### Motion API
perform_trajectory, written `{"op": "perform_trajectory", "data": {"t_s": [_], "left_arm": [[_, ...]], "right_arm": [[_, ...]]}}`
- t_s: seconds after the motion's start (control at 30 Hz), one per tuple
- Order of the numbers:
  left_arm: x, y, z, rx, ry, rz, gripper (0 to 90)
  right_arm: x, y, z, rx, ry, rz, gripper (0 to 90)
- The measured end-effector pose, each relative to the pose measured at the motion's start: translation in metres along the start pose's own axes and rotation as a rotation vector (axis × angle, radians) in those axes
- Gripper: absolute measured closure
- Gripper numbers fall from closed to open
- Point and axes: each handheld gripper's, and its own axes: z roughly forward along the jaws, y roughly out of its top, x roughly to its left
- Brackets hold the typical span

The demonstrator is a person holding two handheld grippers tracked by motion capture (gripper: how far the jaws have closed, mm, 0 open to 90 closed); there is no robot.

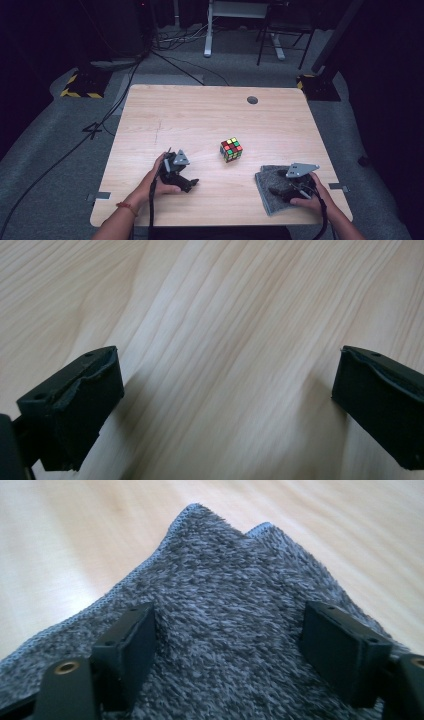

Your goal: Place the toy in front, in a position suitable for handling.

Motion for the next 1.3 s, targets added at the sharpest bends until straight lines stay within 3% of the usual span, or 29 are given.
{"op": "perform_trajectory", "data": {"t_s": [0.03,0.3,0.37,0.4,0.53,0.67,0.73,0.9,1.03,1.17,1.3], "left_arm": [[0.0,0.013,0.011,0.001,-0.012,0.014,0.5],[0.0,0.051,0.044,-0.001,-0.039,0.044,0.7],[-0.001,0.059,0.051,-0.003,-0.044,0.045,1.1],[-0.003,0.067,0.057,0.002,-0.045,0.051,1.6],[-0.005,0.076,0.065,-0.005,-0.051,0.064,3.3],[-0.006,0.084,0.071,-0.023,-0.053,0.056,9.4],[-0.004,0.089,0.074,-0.042,-0.05,0.042,17.8],[-0.002,0.092,0.076,-0.073,-0.052,0.025,15.4],[-0.002,0.096,0.08,-0.079,-0.056,0.041,15.6],[-0.004,0.101,0.083,-0.098,-0.048,0.059,16.4],[-0.006,0.104,0.085,-0.104,-0.041,0.103,28.1]], "right_arm": [[-0.006,0.0,0.0,0.006,-0.037,0.032,17.8],[-0.014,-0.003,-0.004,0.02,-0.089,0.053,16.6],[-0.014,-0.003,-0.004,0.021,-0.088,0.053,16.6],[-0.014,-0.002,-0.006,0.029,-0.11,0.04,16.5],[-0.013,-0.002,-0.01,0.043,-0.13,0.032,16.8],[-0.012,-0.004,-0.018,0.019,-0.117,0.035,22.6],[-0.013,-0.005,-0.025,0.01,-0.107,0.045,22.3],[-0.015,-0.01,-0.029,0.022,-0.089,0.064,21.6],[-0.018,-0.015,-0.024,0.056,-0.079,0.066,19.2],[-0.021,-0.017,-0.021,0.052,-0.059,0.065,18.8],[-0.024,-0.019,-0.023,0.064,-0.052,0.066,20.4]]}}
